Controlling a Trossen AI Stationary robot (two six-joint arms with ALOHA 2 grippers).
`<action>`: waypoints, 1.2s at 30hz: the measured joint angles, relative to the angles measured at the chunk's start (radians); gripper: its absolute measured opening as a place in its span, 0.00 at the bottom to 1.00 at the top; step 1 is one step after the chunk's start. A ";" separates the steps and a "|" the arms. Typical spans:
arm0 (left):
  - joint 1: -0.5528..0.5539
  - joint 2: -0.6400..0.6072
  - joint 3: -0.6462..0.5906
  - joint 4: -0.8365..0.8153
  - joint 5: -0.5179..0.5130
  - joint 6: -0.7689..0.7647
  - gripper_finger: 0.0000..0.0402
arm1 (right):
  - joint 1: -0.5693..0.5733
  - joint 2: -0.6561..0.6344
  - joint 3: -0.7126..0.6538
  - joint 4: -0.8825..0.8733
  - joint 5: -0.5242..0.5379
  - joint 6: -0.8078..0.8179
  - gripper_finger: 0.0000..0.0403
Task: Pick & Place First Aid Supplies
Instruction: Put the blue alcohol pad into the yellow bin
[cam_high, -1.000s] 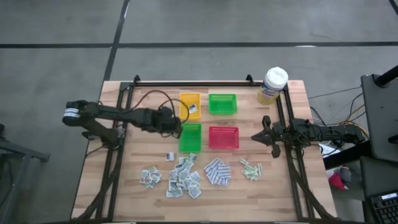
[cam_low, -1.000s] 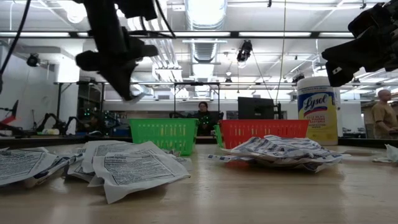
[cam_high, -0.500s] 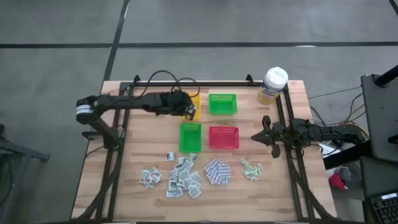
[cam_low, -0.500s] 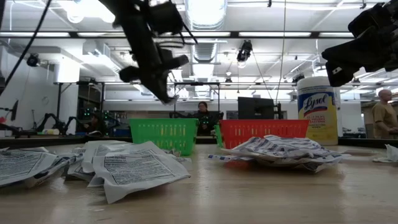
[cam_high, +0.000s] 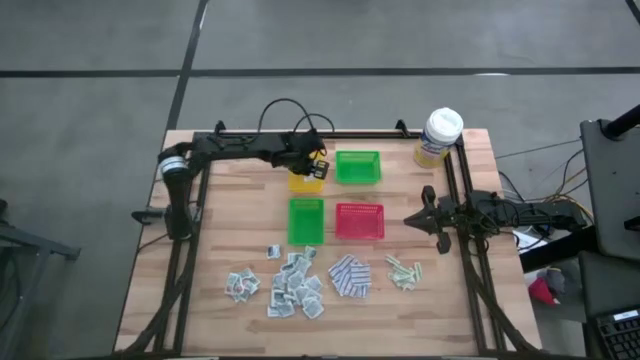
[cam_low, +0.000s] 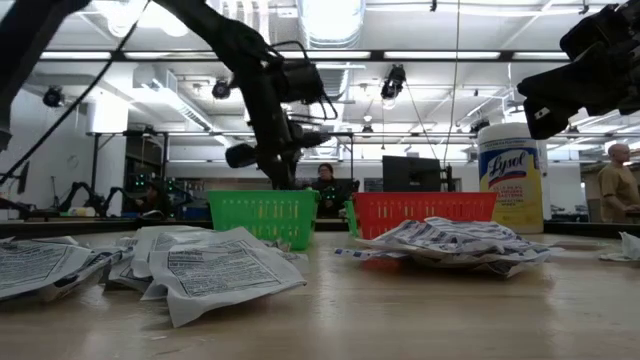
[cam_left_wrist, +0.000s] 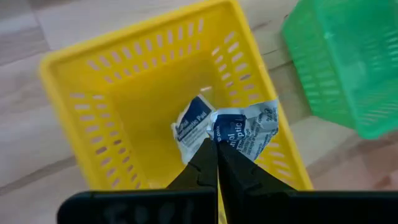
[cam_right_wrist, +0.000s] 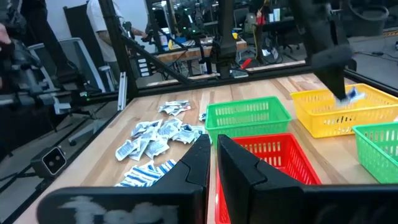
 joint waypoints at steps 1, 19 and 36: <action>0.001 0.010 0.005 -0.010 0.003 0.000 0.00 | 0.000 0.000 0.000 0.000 0.000 0.000 0.07; 0.011 0.028 0.001 -0.046 0.007 -0.016 0.02 | 0.000 0.000 0.000 0.000 0.000 0.000 0.07; -0.020 -0.059 0.069 -0.180 -0.008 0.067 0.30 | 0.000 0.000 0.000 0.000 0.000 0.000 0.07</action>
